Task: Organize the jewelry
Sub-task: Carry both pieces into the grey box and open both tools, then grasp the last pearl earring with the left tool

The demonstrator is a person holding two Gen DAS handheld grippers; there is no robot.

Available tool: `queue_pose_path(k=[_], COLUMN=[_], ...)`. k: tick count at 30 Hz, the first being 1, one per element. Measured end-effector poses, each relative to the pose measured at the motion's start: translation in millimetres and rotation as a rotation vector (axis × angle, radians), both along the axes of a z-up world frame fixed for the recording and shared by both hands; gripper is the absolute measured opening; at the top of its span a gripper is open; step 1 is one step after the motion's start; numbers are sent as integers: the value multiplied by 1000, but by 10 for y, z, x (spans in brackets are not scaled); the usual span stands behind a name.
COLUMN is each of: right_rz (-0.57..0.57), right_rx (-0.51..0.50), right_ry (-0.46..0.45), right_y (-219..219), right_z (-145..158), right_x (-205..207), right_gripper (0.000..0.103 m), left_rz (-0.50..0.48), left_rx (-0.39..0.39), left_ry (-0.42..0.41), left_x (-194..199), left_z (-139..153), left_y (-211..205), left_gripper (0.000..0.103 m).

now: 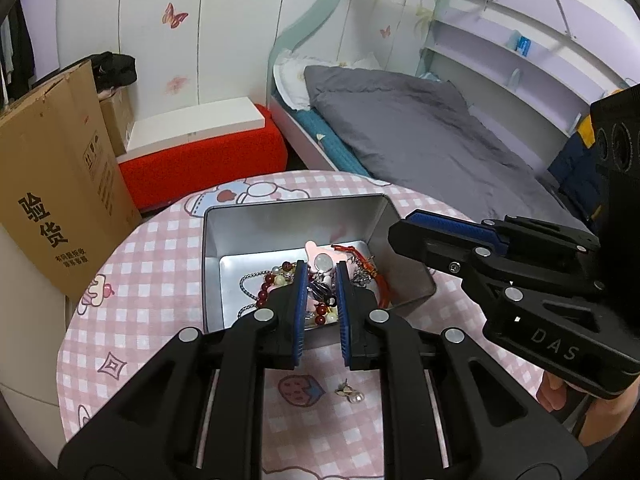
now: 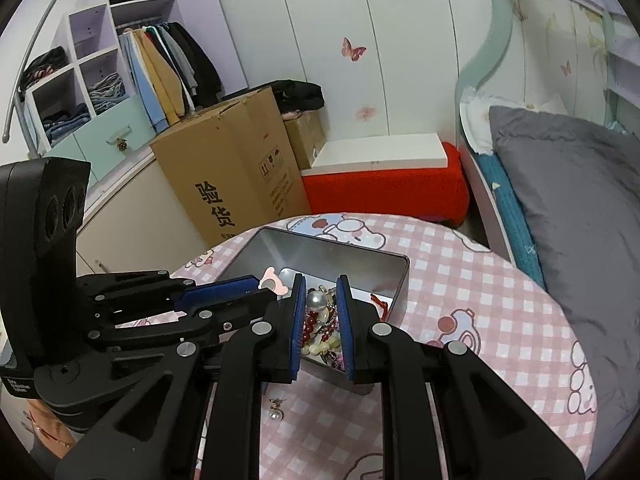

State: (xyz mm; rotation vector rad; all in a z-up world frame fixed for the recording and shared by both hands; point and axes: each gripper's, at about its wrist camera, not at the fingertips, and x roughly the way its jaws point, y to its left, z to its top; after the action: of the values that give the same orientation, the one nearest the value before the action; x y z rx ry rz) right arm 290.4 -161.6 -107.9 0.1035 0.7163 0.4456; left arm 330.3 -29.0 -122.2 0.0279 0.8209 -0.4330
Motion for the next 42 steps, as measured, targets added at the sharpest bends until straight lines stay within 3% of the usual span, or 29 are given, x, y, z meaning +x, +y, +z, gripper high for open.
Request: queue_pose_path(k=[13, 14, 15, 16, 17, 21, 25, 32, 42], right_rz=[-4, -1, 4, 8, 7, -2, -16, -21, -50], right_rx=[46, 52, 58, 67, 78, 91, 111, 109, 76], right_ry=[17, 18, 18, 19, 19, 11, -17, -55, -48], right_y=[-87, -84, -97, -104, -118, -144, -203, -285, -420], right_z=[1, 8, 10, 16, 28, 90, 195, 334, 211], right_x=[52, 48, 56, 58, 61, 33, -30, -210, -432], right_gripper=[14, 14, 14, 15, 15, 18, 26, 30, 34], left_rz=[22, 24, 29, 38, 50, 52, 59, 68, 43], left_rx=[11, 13, 13, 10, -1, 6, -7, -4, 35], left_ry=[26, 25, 21, 9, -17, -34, -44, -78, -58], left_x=[38, 30, 22, -1, -37, -106, -170, -362, -604], left_z=[-33, -25, -8, 9, 48, 107, 183, 272, 53], left_y=[46, 48, 51, 55, 76, 93, 133, 111, -60], left_gripper=[16, 27, 51, 62, 64, 64, 64, 64, 64])
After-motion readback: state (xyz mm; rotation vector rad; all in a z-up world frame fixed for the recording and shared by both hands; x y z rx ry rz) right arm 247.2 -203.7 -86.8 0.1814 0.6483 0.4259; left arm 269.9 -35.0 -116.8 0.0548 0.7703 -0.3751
